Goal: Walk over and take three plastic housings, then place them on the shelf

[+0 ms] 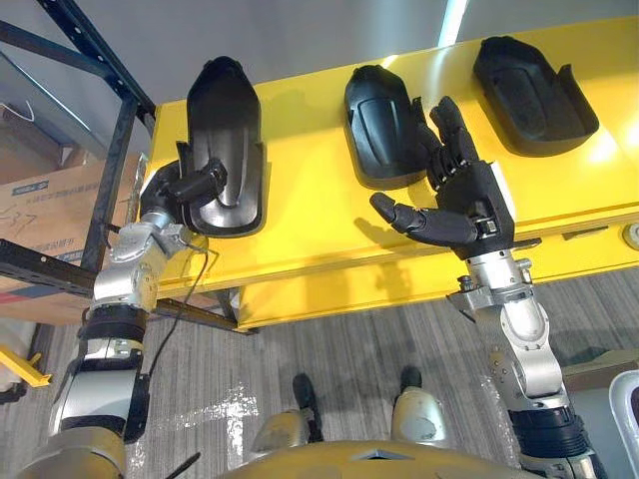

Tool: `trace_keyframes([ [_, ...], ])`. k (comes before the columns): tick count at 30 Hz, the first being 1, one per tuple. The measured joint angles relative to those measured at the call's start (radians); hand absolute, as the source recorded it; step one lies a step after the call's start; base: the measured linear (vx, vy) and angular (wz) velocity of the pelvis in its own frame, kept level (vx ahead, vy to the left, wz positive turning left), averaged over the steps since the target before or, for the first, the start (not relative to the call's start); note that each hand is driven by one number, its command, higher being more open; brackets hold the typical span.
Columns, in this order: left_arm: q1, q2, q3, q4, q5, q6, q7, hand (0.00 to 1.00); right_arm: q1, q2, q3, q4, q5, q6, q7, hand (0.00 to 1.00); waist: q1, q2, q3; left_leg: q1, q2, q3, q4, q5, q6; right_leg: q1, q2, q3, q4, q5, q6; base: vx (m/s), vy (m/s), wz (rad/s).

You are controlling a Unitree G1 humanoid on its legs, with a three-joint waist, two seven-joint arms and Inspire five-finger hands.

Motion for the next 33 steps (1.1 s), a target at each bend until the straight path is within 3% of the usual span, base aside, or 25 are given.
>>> trace_keyframes([
  [3,-0.030,0.012,-0.015,0.040,0.000,-0.001,-0.021,0.00,-0.005,-0.017,0.003,-0.020,-0.001,-0.001,0.000,1.00,-0.007,-0.001,0.009,-0.011,0.000,-0.004,0.015,0.000,-0.002,-0.023,-0.009,0.002,0.046,-0.026,-0.001,-0.03,-0.024,0.04],
  [4,-0.037,0.024,-0.016,0.046,0.000,-0.001,-0.022,1.00,-0.017,-0.024,0.004,-0.023,-0.001,-0.001,0.004,1.00,-0.008,0.000,0.017,-0.019,0.001,-0.003,0.018,0.001,-0.003,-0.035,-0.009,0.006,0.056,-0.029,-0.006,-0.03,-0.026,-0.01],
  [8,-0.072,0.031,-0.017,0.076,0.003,-0.003,0.002,1.00,-0.041,-0.030,0.003,-0.028,-0.002,-0.001,0.003,1.00,-0.015,0.005,0.042,-0.025,0.001,-0.002,0.025,0.004,-0.005,-0.052,-0.012,0.015,0.082,-0.035,-0.006,-0.02,-0.012,-0.03],
  [18,-0.109,0.022,-0.028,0.097,-0.023,-0.008,0.160,1.00,-0.039,-0.019,0.005,-0.028,-0.012,-0.013,-0.003,1.00,-0.025,-0.003,0.054,-0.028,0.002,-0.002,0.031,0.004,-0.006,-0.059,-0.012,0.019,0.092,-0.036,-0.006,0.00,-0.001,0.00],
  [23,-0.109,-0.013,-0.029,0.106,-0.075,-0.021,0.259,1.00,-0.037,0.016,0.007,-0.028,-0.014,-0.036,-0.005,1.00,-0.032,-0.012,0.058,0.008,0.004,-0.001,0.013,0.005,-0.007,-0.012,-0.005,0.012,0.055,-0.029,0.004,0.00,0.000,0.00],
  [31,-0.102,-0.050,-0.041,0.088,-0.053,-0.045,0.280,1.00,-0.033,0.058,0.026,-0.028,-0.016,-0.083,-0.007,1.00,-0.029,-0.019,0.037,0.039,0.007,-0.005,-0.013,0.009,-0.007,0.061,0.013,-0.011,-0.046,0.017,0.020,0.03,0.015,0.03],
  [33,-0.089,-0.059,-0.042,0.075,-0.007,-0.046,0.277,1.00,-0.033,0.061,0.046,-0.028,-0.018,-0.091,-0.009,1.00,-0.025,-0.034,0.019,0.044,0.007,-0.005,-0.013,0.010,-0.006,0.086,0.017,-0.020,-0.083,0.034,0.021,0.04,0.022,0.05],
])
